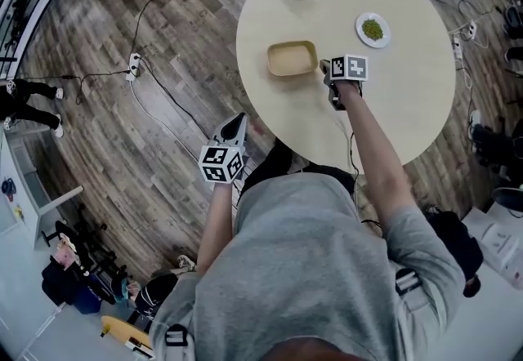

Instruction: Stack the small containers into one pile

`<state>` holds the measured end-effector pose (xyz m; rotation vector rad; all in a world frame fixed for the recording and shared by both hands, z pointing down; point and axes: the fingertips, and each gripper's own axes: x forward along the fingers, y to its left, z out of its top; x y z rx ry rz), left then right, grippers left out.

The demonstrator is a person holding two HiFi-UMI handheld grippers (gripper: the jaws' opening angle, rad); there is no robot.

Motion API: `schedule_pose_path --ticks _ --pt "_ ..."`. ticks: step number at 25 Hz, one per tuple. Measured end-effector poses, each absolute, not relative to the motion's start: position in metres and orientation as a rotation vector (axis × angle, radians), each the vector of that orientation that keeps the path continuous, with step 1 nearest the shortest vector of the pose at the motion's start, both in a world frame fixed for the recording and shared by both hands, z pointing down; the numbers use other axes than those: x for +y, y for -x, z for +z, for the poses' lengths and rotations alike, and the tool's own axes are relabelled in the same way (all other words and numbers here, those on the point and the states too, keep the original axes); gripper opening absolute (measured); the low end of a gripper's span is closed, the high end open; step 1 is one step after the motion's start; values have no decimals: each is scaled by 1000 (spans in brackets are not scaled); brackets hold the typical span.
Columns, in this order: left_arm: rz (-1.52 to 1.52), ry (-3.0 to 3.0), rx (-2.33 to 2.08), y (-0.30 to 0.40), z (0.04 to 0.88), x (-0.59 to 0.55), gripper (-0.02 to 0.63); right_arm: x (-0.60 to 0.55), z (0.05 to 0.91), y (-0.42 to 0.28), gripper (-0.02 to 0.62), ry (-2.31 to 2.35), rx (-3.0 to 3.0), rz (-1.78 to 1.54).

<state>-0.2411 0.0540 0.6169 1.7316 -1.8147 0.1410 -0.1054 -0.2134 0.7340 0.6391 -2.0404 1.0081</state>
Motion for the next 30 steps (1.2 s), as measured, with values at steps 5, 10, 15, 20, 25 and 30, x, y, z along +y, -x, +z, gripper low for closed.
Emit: schedule_pose_path --ticks 5,10,15,20,25,30 --pt "149 -1783 -1782 232 614 41 20 -188 722 85 8 -590 -2148 869" --pt "160 -1830 -1745 224 611 33 20 -139 712 53 7 -499 -2202 852" --pt "170 -1872 -1705 217 604 21 20 -119 693 27 6 -477 -2270 768" --pt "193 -1931 -1643 203 600 10 20 -105 663 19 6 -466 -2390 570" --pt "213 -1985 -1586 189 597 -2 20 -98 638 15 6 -494 -2456 451" --pt "236 -2037 -1529 176 596 -16 20 -98 624 3 5 -550 -2476 415"
